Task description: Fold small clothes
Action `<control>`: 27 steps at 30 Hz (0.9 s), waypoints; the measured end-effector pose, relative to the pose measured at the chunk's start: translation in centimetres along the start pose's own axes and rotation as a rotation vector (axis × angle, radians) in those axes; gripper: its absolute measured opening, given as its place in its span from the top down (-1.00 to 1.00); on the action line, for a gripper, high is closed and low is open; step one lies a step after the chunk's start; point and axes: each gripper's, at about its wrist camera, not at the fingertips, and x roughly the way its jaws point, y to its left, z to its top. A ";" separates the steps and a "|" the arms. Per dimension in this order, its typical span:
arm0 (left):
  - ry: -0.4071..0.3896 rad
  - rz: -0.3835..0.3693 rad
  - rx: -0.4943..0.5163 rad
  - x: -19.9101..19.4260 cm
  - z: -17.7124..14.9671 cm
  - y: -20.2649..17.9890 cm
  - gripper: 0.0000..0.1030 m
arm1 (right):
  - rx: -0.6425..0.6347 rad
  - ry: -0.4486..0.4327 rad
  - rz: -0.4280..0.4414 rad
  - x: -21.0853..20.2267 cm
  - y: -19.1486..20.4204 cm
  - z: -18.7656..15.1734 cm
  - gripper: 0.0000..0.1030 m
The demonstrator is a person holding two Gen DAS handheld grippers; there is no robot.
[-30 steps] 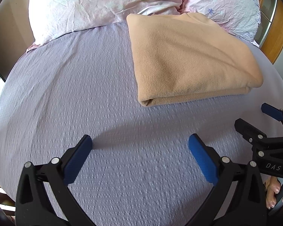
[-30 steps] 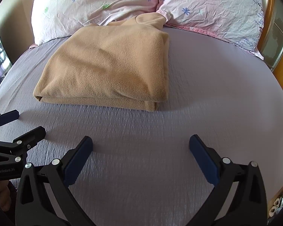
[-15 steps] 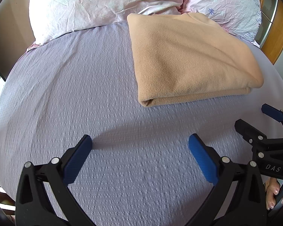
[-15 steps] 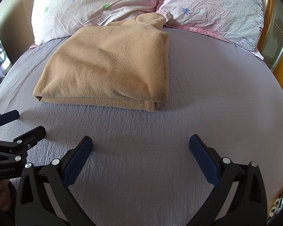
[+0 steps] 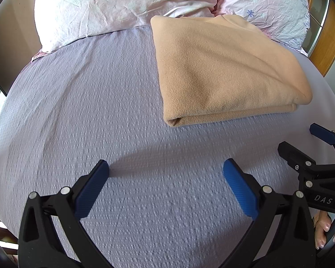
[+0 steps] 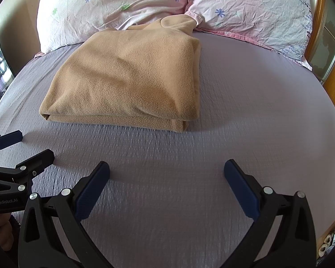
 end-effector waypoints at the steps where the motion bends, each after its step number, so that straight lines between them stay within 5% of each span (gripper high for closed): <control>1: 0.000 0.000 0.000 0.0 0.0 0.0 -0.97 | 0.000 0.000 0.000 0.0 0.0 0.0 -0.97; 27: 0.010 0.001 -0.003 0.1 0.1 0.2 -0.97 | -0.002 0.000 0.002 0.0 -0.1 0.0 -0.97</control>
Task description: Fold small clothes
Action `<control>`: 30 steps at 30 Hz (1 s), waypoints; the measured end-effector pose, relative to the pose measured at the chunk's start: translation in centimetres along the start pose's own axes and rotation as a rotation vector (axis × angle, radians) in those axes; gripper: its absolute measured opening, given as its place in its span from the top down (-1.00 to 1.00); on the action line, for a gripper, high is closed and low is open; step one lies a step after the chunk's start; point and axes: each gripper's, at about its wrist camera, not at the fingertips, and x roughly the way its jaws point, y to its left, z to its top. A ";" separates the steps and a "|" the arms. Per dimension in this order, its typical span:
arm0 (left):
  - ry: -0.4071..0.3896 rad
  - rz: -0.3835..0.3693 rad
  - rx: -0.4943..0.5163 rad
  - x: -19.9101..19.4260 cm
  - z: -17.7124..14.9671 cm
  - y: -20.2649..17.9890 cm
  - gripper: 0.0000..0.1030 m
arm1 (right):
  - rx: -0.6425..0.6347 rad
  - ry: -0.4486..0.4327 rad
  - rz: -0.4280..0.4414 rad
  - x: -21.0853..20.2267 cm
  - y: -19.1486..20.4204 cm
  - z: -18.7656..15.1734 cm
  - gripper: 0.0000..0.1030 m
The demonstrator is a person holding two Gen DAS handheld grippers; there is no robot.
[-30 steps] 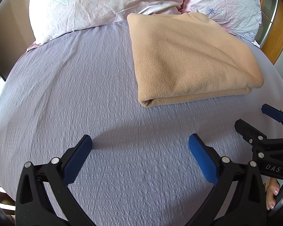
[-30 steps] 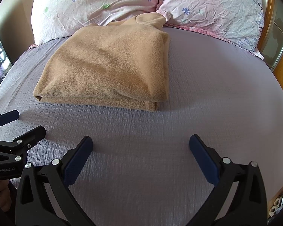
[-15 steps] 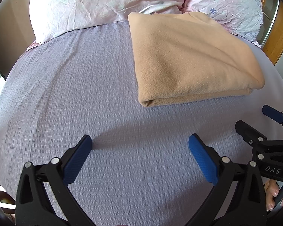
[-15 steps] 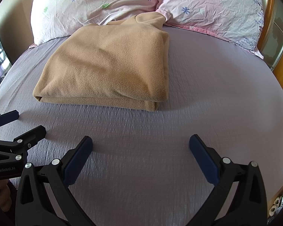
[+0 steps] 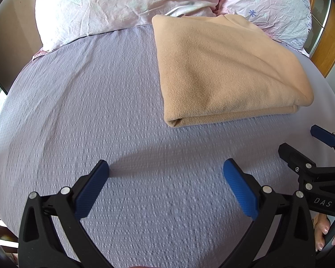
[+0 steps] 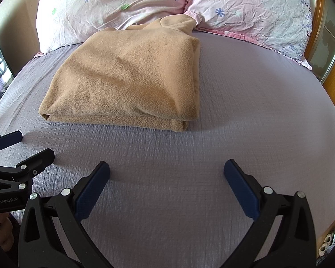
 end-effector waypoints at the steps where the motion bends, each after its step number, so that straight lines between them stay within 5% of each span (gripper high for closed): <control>1: 0.000 0.000 0.000 0.0 -0.1 0.0 -0.97 | 0.000 0.000 0.000 0.0 0.0 0.0 -0.97; 30: 0.003 -0.001 0.002 0.0 0.1 0.1 -0.97 | -0.002 -0.004 0.002 0.0 -0.2 0.0 -0.97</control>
